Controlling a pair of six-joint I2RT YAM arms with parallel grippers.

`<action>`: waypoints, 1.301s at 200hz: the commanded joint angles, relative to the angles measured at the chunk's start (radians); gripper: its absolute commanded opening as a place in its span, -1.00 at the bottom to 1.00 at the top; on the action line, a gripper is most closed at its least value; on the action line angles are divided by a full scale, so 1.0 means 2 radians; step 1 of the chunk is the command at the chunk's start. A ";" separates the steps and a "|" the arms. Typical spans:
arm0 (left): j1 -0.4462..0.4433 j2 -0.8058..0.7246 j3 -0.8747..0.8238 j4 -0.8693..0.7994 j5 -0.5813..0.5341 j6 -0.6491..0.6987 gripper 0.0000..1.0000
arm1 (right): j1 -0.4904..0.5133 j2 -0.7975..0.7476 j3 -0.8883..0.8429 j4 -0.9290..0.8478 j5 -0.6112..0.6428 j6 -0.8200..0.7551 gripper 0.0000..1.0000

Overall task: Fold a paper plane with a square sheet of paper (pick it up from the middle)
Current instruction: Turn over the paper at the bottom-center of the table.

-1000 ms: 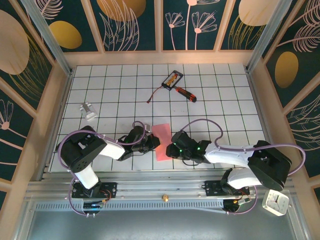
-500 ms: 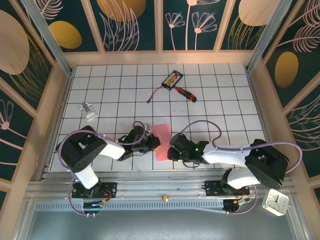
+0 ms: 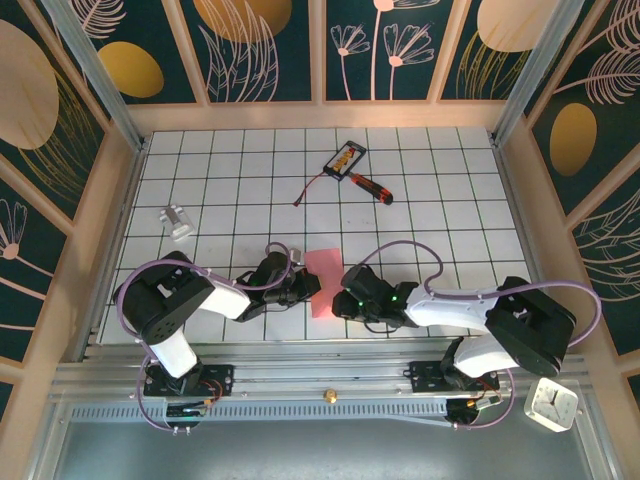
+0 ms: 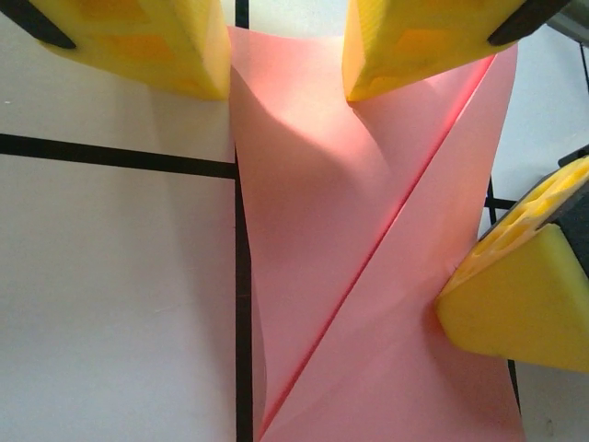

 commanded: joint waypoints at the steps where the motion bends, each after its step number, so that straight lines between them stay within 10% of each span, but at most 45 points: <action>1: -0.002 0.018 -0.012 -0.030 0.006 0.006 -1.00 | -0.011 0.012 -0.013 0.102 -0.025 -0.001 -0.22; 260: -0.003 0.019 -0.011 -0.031 0.010 0.005 -1.00 | -0.069 -0.069 -0.104 0.241 -0.096 0.001 -0.06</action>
